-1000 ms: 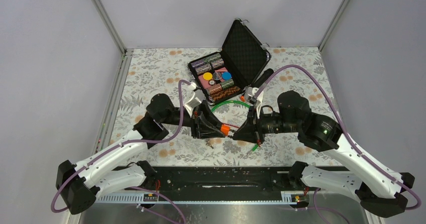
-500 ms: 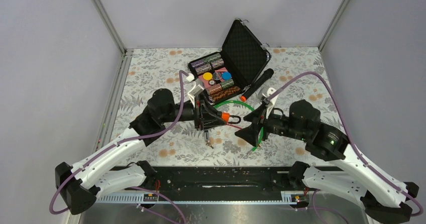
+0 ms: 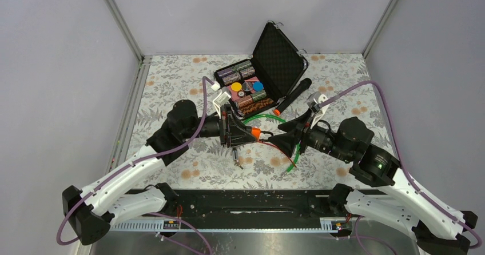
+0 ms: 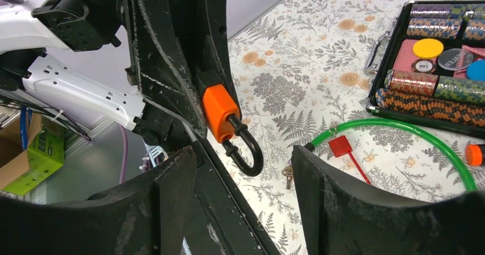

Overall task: Lock with the key
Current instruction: Lock the lock.

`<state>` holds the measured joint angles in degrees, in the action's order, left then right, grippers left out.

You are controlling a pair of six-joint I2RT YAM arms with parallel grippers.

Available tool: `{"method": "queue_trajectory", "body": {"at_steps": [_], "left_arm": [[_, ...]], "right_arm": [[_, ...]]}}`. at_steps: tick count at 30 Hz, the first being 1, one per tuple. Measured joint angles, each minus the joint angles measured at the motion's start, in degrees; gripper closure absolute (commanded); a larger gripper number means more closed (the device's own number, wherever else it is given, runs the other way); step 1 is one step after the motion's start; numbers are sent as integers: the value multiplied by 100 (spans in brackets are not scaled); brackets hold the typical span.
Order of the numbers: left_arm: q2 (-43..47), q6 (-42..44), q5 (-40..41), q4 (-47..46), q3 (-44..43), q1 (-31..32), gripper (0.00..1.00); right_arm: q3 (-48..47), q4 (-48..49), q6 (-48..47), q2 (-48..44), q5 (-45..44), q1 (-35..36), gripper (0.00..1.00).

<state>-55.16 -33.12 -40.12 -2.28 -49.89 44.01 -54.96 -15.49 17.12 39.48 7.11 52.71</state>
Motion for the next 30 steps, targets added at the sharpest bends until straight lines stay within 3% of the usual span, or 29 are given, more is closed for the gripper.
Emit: {"method": "queue_trajectory", "body": {"at_steps": [11, 18, 25, 30], "left_arm": [[251, -304, -201, -120, -68, 0, 100], [369, -428, -249, -195, -116, 0, 100], [503, -474, -374, -192, -186, 0, 100], [557, -490, -442, -199, -186, 0, 100]], "right_arm": [[28, 114, 184, 44, 219, 0, 38], [79, 308, 216, 44, 719, 0, 58], [162, 601, 221, 9, 922, 0, 51], [162, 763, 223, 26, 1080, 0, 53]]}}
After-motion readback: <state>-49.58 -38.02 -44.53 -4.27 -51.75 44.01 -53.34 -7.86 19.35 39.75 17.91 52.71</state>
